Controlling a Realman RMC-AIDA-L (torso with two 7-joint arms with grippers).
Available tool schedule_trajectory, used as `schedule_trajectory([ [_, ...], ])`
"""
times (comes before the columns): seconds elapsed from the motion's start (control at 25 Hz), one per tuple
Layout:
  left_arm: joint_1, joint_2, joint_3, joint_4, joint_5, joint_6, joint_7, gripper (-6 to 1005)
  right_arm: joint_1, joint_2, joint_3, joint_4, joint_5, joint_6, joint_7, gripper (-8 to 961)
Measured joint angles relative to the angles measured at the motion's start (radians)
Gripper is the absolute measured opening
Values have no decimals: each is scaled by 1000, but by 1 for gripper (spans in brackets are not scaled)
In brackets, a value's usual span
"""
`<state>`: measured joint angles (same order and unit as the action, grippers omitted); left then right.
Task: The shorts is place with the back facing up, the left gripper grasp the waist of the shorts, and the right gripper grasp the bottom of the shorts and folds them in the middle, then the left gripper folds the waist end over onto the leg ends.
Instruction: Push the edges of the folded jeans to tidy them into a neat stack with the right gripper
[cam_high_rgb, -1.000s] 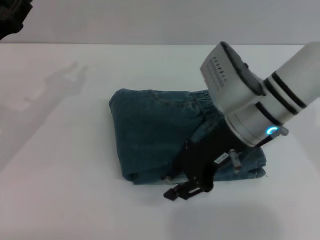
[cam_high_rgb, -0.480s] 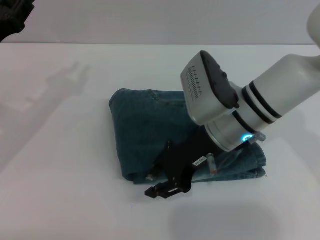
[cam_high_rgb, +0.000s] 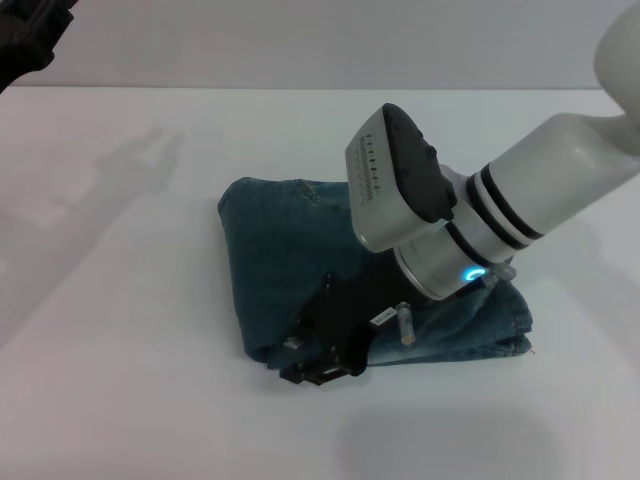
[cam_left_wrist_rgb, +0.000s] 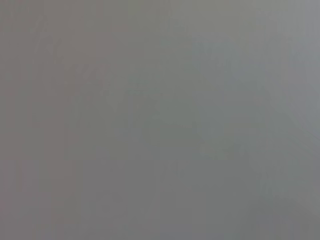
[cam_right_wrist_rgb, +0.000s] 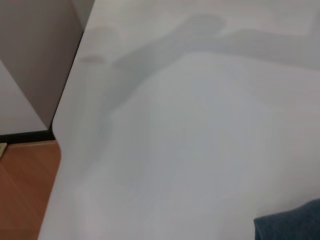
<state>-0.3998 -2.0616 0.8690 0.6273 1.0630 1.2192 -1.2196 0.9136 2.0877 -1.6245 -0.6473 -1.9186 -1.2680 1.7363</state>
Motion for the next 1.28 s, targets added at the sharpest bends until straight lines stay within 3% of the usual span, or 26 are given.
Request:
schedule_trajectory([
  [0.52,15,3,-7,-8,0,73,-1,314,25,1,-169,-10,75,91,69,358],
  [1.12,15,3,0,-8,-2,74,-2,314,1,3,-193,-15,97,305,65,359],
  [1.28,14,3,0,-8,-2,71,-2,314,-12,2,-214,-47,113,303,60,359],
])
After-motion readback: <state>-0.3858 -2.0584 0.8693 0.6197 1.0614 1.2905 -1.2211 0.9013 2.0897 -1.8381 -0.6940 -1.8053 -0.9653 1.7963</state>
